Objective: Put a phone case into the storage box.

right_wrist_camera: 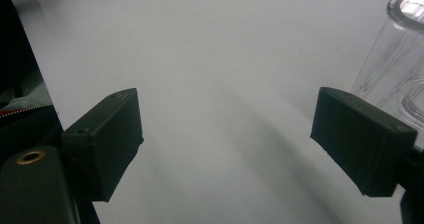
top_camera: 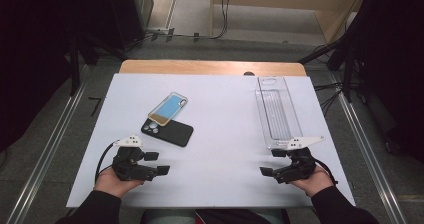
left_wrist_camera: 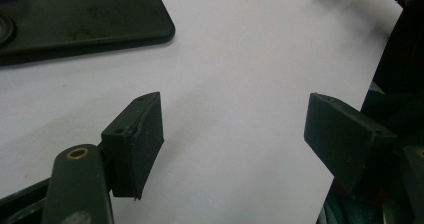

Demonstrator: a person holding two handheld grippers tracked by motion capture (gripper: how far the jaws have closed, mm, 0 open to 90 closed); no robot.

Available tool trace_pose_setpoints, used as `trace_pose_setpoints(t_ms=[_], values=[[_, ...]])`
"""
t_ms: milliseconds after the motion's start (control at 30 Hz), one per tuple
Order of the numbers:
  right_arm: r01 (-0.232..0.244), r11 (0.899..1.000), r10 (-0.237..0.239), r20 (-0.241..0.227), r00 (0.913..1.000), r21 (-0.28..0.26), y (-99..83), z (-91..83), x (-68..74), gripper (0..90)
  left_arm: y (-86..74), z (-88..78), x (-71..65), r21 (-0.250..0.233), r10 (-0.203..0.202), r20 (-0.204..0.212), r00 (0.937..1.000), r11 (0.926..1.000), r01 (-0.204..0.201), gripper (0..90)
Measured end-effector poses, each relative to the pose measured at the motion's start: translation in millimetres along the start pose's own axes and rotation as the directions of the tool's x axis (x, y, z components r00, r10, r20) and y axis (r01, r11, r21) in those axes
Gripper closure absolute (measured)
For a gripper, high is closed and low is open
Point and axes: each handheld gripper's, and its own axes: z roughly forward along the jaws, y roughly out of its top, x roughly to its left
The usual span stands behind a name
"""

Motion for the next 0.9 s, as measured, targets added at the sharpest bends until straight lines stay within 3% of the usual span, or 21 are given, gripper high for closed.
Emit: trace_pose_setpoints(t_ms=[900], values=[[-0.014,1.000,0.014,-0.003,0.9999,0.012,0.6,2.1,1.2,11.3,1.9,-2.4,-0.4,0.009,-0.024,0.013,0.9996,0.9997,0.024,25.6]])
